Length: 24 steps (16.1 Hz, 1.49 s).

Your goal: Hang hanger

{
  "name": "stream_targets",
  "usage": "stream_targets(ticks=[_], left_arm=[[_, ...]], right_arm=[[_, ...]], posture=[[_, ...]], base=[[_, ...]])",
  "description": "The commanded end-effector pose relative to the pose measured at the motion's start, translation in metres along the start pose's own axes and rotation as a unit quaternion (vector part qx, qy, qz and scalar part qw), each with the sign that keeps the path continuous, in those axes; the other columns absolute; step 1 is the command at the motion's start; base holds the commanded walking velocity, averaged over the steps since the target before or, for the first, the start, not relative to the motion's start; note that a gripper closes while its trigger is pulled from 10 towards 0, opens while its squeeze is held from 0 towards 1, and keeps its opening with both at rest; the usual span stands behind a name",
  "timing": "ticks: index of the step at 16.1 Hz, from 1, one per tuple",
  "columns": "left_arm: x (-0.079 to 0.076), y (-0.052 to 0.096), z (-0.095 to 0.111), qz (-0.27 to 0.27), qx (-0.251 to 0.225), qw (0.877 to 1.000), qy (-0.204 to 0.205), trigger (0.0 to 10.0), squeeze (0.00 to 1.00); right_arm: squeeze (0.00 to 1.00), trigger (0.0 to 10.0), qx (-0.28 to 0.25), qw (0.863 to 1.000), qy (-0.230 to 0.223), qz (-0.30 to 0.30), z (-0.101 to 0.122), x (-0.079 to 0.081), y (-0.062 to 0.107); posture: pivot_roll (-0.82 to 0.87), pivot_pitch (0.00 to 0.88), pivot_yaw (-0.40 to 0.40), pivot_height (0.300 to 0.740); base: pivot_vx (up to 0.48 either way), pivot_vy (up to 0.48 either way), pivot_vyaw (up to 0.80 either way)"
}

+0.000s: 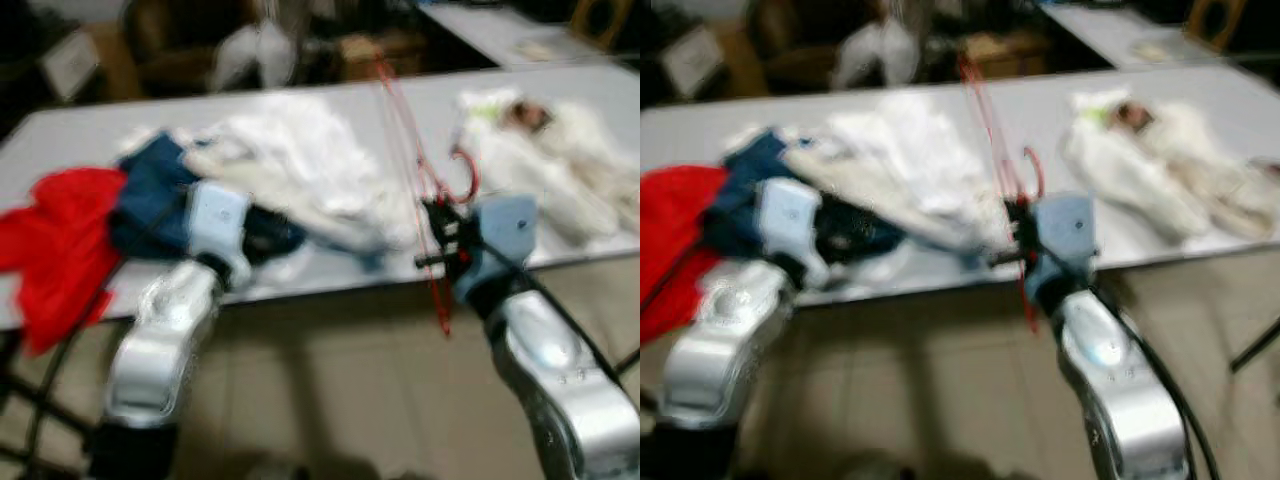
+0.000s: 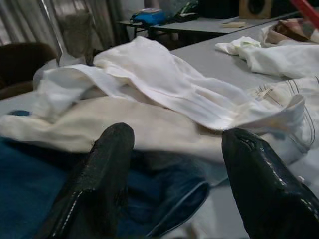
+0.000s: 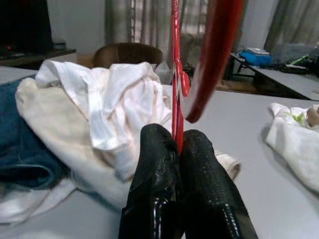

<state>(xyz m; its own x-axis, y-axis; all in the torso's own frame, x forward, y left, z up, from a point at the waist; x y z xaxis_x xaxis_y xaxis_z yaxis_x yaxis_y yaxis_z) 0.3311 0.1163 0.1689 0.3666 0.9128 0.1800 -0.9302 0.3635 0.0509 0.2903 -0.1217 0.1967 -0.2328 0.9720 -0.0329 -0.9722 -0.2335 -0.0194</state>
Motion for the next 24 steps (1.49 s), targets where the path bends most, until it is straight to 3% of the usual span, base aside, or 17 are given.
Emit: stream_targets(ticks=[1,8,10,13,15,17,18,19,20,22,23,24], left_arm=[[0.009,0.003,0.000,0.012,0.003,1.000,-0.007,10.0,0.00],[0.008,0.003,0.001,0.010,0.003,1.000,-0.009,10.0,0.00],[0.006,0.005,0.004,-0.001,-0.006,1.000,-0.005,10.0,0.00],[0.002,0.007,0.000,-0.016,0.002,0.999,-0.034,10.0,0.00],[0.007,0.009,-0.001,-0.008,0.000,1.000,-0.022,10.0,0.00],[0.013,0.013,-0.008,-0.022,0.016,0.998,-0.065,10.0,0.00],[0.016,0.018,-0.010,-0.048,0.015,0.995,-0.085,10.0,0.16],[0.019,0.019,-0.012,-0.050,0.020,0.994,-0.091,10.0,1.00],[0.025,0.022,-0.014,-0.063,0.031,0.992,-0.109,10.0,1.00],[0.032,0.031,-0.029,-0.109,0.078,0.972,-0.190,10.0,1.00],[0.034,0.034,-0.035,-0.121,0.094,0.966,-0.208,10.0,1.00],[0.038,0.043,-0.051,-0.155,0.133,0.946,-0.251,10.0,0.02]], right_arm=[[0.00,10.0,-0.018,1.000,0.000,0.006,0.009,0.004,-0.001],[0.00,10.0,-0.020,1.000,0.003,0.007,0.009,0.004,-0.001],[0.00,10.0,-0.020,1.000,0.003,0.008,0.008,0.005,-0.001],[0.00,10.0,-0.018,1.000,0.004,0.009,0.006,0.005,-0.001],[0.00,10.0,-0.014,1.000,0.004,0.008,0.004,0.005,0.000],[0.00,10.0,-0.005,1.000,0.013,0.011,-0.001,0.006,0.001],[0.00,10.0,0.000,1.000,0.018,0.014,-0.005,0.005,0.003],[0.00,10.0,0.003,1.000,0.020,0.014,-0.007,0.004,0.004],[0.00,10.0,0.008,1.000,0.023,0.012,-0.010,0.001,0.006],[0.00,10.0,0.023,0.999,0.029,0.005,-0.019,-0.007,0.011],[0.00,10.0,0.026,0.999,0.032,0.006,-0.021,-0.008,0.012],[0.00,10.0,0.037,0.998,0.044,0.020,-0.026,-0.006,0.013]], posture=[[0.03,0.000,0.058,0.723],[0.03,0.000,0.058,0.723],[0.03,0.000,0.058,0.723],[0.04,0.000,0.059,0.723],[0.04,0.000,0.061,0.723],[0.04,0.000,0.066,0.723],[0.04,0.000,0.068,0.723],[0.04,0.000,0.068,0.723],[0.04,0.000,0.068,0.723],[0.04,0.000,0.070,0.723],[0.04,0.000,0.070,0.723],[0.04,0.000,0.069,0.723]], base=[[0.000,0.405,0.00],[0.000,0.400,0.00],[0.000,-0.240,0.00],[0.000,-0.480,0.00],[0.000,-0.240,0.00],[0.000,0.000,0.00],[0.000,0.000,0.00],[0.000,0.000,0.00],[0.000,0.000,0.00],[0.000,0.000,0.00],[0.000,0.000,0.00],[0.000,0.000,0.00]])
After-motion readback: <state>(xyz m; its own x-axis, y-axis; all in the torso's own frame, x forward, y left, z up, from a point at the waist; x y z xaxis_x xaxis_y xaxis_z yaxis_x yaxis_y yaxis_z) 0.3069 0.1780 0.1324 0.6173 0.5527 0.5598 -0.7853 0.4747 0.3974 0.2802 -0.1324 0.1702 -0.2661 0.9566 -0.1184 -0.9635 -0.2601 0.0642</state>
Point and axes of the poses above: a point about 5 cm out from each wrist's last joint towards the gripper, its own y axis pointing back from the gripper into the wrist, its own z axis along the axis of the wrist's last joint, x = y × z, the point moved 5 cm from there along -y, pointing out of the wrist towards the gripper, and after that the axes turned 4 degrees about -y, right-handed, at the moved point
